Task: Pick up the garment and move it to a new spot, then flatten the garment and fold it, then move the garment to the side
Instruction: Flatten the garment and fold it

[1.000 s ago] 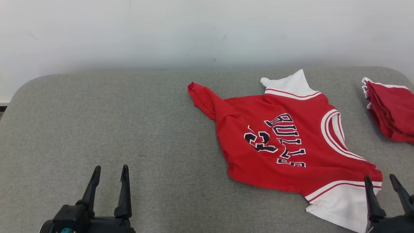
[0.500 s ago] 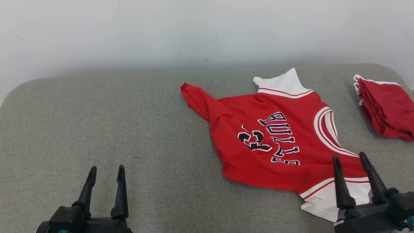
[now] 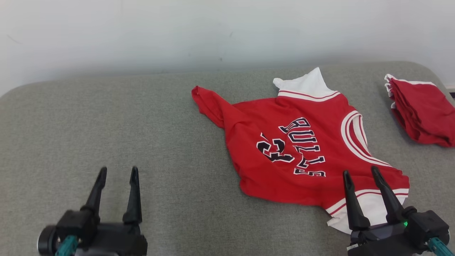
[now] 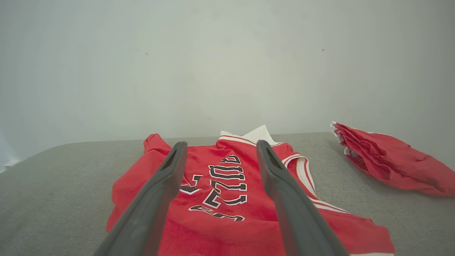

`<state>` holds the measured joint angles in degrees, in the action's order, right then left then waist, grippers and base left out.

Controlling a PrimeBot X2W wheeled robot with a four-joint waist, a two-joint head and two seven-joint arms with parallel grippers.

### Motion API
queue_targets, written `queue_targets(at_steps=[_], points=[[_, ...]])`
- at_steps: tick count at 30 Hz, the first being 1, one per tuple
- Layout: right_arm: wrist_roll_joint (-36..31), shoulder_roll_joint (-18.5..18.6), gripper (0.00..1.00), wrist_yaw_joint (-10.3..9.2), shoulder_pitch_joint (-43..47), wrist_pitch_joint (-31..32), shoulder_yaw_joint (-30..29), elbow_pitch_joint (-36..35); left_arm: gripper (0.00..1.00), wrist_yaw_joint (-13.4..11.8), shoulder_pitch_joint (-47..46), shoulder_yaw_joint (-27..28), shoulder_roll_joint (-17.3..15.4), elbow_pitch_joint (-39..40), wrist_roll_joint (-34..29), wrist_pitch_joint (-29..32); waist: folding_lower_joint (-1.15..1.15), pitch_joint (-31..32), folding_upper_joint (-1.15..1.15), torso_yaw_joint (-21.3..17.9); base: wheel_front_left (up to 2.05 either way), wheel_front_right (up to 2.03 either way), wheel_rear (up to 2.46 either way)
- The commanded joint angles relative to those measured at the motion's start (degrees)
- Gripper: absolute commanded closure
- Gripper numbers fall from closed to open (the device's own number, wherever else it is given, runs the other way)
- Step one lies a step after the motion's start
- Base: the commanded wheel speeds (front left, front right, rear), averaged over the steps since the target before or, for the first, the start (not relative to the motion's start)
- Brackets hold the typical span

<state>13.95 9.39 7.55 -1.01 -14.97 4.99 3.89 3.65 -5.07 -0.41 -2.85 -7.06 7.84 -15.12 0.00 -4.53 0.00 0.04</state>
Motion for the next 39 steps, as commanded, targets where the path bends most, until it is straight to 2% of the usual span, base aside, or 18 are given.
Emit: queue_targets(at_steps=[1,8,18,22,27,32,39], points=[[0.26,0.17,0.00,-0.15,-0.61,-0.27,0.21,0.11,0.00,0.42,-2.38,0.07,-0.06,-0.46,-0.36,0.00,0.00,-0.79,0.00,-0.70,0.00,0.00,0.00],[0.94,0.10,0.00,-0.15,-2.39,-0.28,0.08,0.55,0.00,1.93,-10.20,-2.53,-0.06,-4.70,-1.17,0.00,0.00,-3.25,0.00,-3.83,0.00,0.00,0.00],[1.21,-0.71,0.00,-0.15,-3.47,-0.28,-0.58,1.23,0.00,3.32,-17.22,-12.65,-0.09,-16.46,0.01,-0.01,0.00,-5.13,0.00,-7.87,0.00,0.00,0.00],[1.35,-0.79,0.00,-0.15,-4.09,-0.28,-0.40,1.38,0.00,3.39,-20.69,-15.13,-0.13,-21.76,-0.15,0.00,0.00,-6.07,0.00,-9.30,0.00,0.00,0.00],[1.60,-0.86,0.00,-0.15,-5.07,-0.28,-0.55,1.85,0.00,3.65,-26.12,-16.08,-0.88,-27.11,-0.21,0.00,0.00,-7.80,0.00,-11.31,0.00,0.00,0.00],[1.95,-1.40,0.00,-0.15,-6.15,-0.28,-0.49,2.69,0.00,3.74,-32.12,-15.27,-3.03,-33.57,0.90,0.00,0.00,-9.79,0.00,-14.39,0.00,0.00,0.00],[2.18,-1.97,0.00,-0.15,-6.81,-0.28,-0.32,3.20,0.00,3.73,-35.39,-14.64,-4.86,-40.10,1.25,-0.01,0.00,-10.97,0.00,-16.50,0.00,0.00,0.00]])
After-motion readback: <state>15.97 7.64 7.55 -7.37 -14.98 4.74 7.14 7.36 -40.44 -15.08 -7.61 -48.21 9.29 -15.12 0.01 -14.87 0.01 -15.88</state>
